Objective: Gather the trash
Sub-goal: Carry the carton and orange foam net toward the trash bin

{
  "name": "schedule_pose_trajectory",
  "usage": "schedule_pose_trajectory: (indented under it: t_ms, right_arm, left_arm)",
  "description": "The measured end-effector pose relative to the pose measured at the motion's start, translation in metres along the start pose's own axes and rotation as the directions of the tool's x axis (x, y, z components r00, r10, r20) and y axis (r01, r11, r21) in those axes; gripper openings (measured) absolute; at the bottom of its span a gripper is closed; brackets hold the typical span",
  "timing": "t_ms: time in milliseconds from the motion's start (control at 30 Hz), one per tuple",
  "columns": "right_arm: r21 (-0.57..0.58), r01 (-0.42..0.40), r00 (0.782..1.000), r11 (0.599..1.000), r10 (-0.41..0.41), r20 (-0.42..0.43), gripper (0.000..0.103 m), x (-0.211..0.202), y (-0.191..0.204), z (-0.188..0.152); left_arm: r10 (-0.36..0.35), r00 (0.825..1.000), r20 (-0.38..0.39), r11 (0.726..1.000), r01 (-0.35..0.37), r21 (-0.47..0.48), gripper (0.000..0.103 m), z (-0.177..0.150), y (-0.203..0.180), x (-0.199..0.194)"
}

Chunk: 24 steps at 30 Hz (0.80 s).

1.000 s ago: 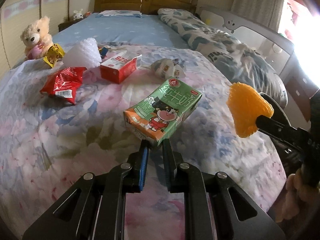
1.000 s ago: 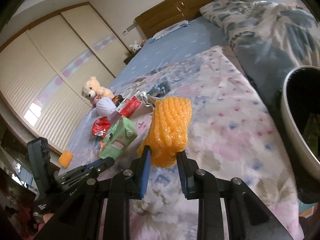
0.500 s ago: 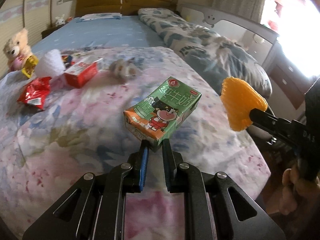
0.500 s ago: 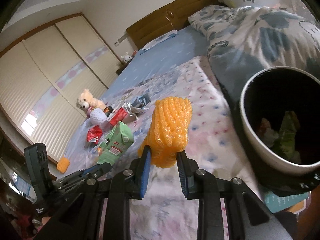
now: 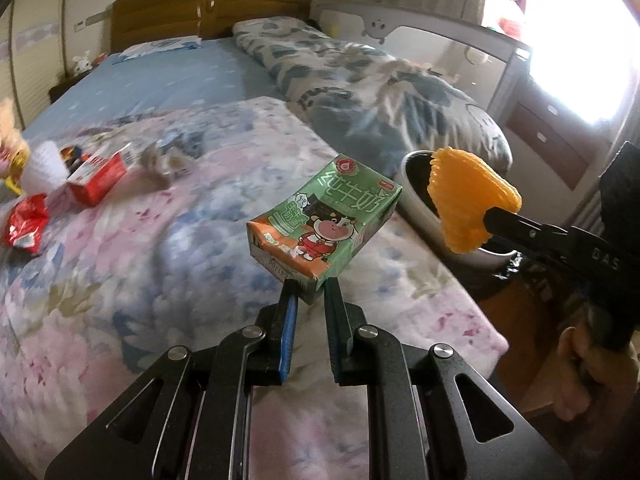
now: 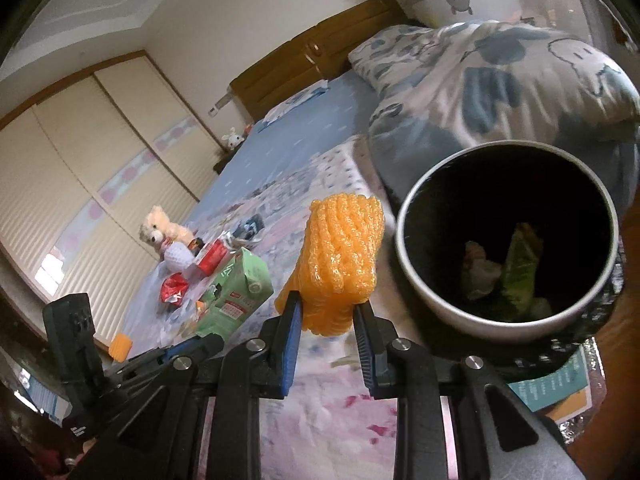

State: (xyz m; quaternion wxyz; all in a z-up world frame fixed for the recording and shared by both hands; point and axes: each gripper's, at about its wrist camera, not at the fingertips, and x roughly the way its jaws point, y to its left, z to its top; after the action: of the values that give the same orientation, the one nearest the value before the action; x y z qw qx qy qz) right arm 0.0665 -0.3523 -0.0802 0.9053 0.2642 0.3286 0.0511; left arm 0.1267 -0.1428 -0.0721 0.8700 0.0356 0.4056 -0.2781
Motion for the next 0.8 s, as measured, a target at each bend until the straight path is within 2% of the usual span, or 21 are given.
schedule_pose_trajectory:
  t_ms: [800]
  right_arm:
    - [0.1,0.079,0.994,0.992,-0.086,0.066,0.026,-0.038,-0.066,0.011]
  left_arm:
    - [-0.077,0.997,-0.015,0.987,0.079,0.137,0.012,0.033,-0.085,0.028]
